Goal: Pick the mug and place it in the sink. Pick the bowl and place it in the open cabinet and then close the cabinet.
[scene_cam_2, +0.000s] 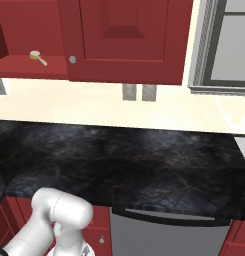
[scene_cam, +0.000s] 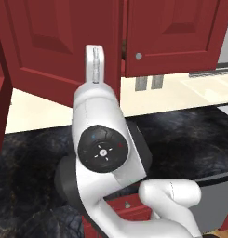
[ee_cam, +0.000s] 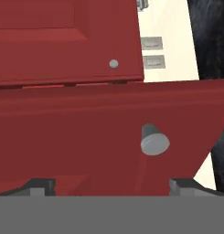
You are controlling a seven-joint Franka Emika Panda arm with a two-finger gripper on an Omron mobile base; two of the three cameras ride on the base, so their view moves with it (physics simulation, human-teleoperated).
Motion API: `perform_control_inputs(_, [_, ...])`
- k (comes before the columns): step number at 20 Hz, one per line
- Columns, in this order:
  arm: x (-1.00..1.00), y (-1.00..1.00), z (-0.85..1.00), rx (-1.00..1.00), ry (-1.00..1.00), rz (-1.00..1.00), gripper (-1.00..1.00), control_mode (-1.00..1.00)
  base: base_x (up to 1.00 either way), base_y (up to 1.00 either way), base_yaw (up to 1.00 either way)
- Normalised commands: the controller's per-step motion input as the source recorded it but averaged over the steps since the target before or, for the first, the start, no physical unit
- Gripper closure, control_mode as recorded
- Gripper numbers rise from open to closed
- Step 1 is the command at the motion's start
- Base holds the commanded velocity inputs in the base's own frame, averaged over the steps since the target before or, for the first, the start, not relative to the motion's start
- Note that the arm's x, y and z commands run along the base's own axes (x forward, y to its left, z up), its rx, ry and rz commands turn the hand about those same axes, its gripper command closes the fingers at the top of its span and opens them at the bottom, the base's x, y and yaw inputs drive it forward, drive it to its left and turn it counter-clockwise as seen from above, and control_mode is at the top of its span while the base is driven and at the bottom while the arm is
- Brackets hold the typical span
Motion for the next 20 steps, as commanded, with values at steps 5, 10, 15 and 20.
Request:
perform_control_inputs(5, [0.52, -0.12, -0.04, 0.02, 0.08, 0.0, -1.0, -1.0, 0.0, 0.0, 0.0])
perform_control_inputs(10, [0.22, -0.36, -0.19, 0.07, 0.01, 0.0, -1.0, -1.0, 0.0, 0.0, 0.0])
perform_control_inputs(15, [0.03, -0.51, -0.37, 0.03, -0.03, 0.0, -1.0, -1.0, 0.0, 0.0, 0.0])
perform_control_inputs(20, [0.27, -0.18, -0.51, -0.02, -0.16, -0.03, -1.0, -1.0, 0.0, 0.0, 0.0])
